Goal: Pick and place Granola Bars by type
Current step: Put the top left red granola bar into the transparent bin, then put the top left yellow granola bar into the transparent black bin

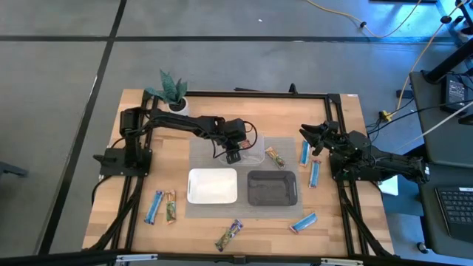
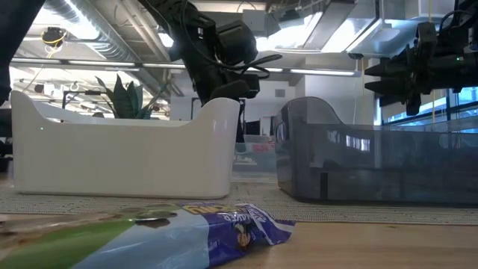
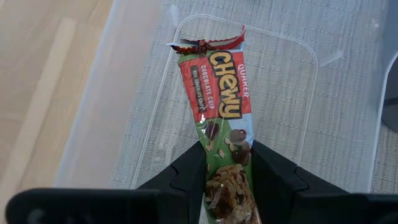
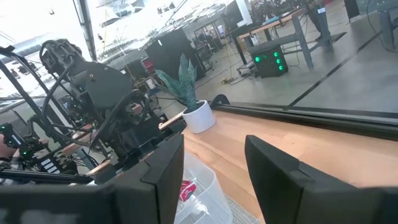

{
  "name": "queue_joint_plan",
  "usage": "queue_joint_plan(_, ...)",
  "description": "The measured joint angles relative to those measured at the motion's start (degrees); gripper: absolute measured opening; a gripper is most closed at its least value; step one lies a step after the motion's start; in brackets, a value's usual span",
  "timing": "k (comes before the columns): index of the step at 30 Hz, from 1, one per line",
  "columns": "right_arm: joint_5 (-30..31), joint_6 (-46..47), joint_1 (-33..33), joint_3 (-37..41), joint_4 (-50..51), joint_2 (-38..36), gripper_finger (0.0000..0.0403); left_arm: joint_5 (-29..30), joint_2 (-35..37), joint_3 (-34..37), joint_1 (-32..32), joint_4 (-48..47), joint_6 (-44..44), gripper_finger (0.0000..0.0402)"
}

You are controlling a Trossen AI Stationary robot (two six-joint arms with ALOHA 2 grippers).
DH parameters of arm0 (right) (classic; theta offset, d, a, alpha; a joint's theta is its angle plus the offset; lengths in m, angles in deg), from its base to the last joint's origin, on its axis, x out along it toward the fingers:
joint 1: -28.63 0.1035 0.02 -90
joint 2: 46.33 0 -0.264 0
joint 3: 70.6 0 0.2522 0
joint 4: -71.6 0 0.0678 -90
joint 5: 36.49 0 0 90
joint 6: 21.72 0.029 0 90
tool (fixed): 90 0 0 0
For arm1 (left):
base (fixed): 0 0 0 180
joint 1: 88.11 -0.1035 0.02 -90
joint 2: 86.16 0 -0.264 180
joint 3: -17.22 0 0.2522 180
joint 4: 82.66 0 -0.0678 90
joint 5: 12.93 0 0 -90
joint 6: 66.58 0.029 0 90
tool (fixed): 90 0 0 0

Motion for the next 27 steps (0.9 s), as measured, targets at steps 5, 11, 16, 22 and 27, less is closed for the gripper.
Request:
queue_joint_plan(5,0.00,0.02,0.00,0.00,0.00,0.01,0.0174,0.16,0.02,0.00,0.00,-0.02,0.05,0.0123)
queue_joint_plan(11,-0.02,0.02,0.00,0.00,-0.01,-0.01,0.0174,0.81,0.02,0.00,0.00,0.00,0.13,0.0162)
queue_joint_plan(16,-6.14,-2.71,0.00,-3.32,-0.12,0.62,0.0174,-0.25,0.26,-2.76,-0.26,-3.80,-0.43,0.0175)
queue_joint_plan(22,-4.58,-4.76,-0.01,-18.81,17.61,10.74,0.0174,-0.14,0.37,-10.70,-0.20,-12.35,1.28,0.0172)
queue_joint_plan(27,-3.93,-2.13,0.00,-32.30,32.16,28.00,0.0174,-0.09,0.37,-17.41,-0.21,-17.34,1.64,0.0173)
